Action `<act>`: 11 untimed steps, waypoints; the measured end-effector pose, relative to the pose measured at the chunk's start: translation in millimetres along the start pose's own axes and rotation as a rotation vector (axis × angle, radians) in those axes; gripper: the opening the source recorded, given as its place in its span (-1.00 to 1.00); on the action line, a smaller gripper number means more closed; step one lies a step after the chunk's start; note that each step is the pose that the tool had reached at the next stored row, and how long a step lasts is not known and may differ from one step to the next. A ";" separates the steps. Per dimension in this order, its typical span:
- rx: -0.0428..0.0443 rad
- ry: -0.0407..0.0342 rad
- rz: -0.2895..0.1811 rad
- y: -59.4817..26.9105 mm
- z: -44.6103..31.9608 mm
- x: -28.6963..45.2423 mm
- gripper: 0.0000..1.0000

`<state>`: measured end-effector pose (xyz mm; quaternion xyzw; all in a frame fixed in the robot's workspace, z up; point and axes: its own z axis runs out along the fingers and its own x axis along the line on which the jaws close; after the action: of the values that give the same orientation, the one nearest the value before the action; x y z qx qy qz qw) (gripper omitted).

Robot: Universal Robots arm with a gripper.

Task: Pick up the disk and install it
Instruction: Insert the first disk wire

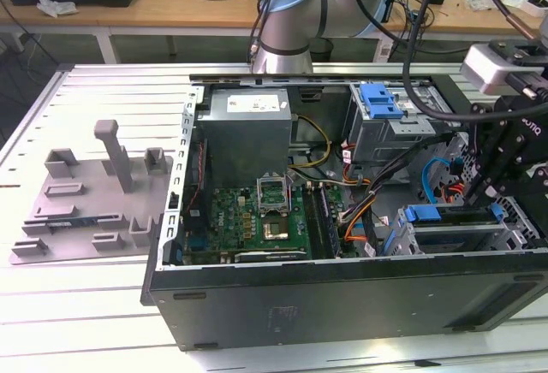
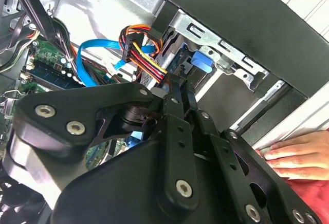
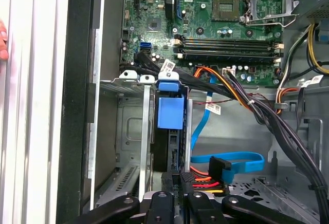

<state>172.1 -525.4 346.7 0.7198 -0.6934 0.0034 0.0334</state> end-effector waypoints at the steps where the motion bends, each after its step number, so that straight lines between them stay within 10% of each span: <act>1: 0.0000 0.0001 0.000 0.0 0.2 0.1 -0.66; 11: 0.0000 0.0001 0.000 -0.1 1.9 0.3 -0.66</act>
<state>172.1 -525.8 344.8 0.7197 -0.6934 0.0034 0.0334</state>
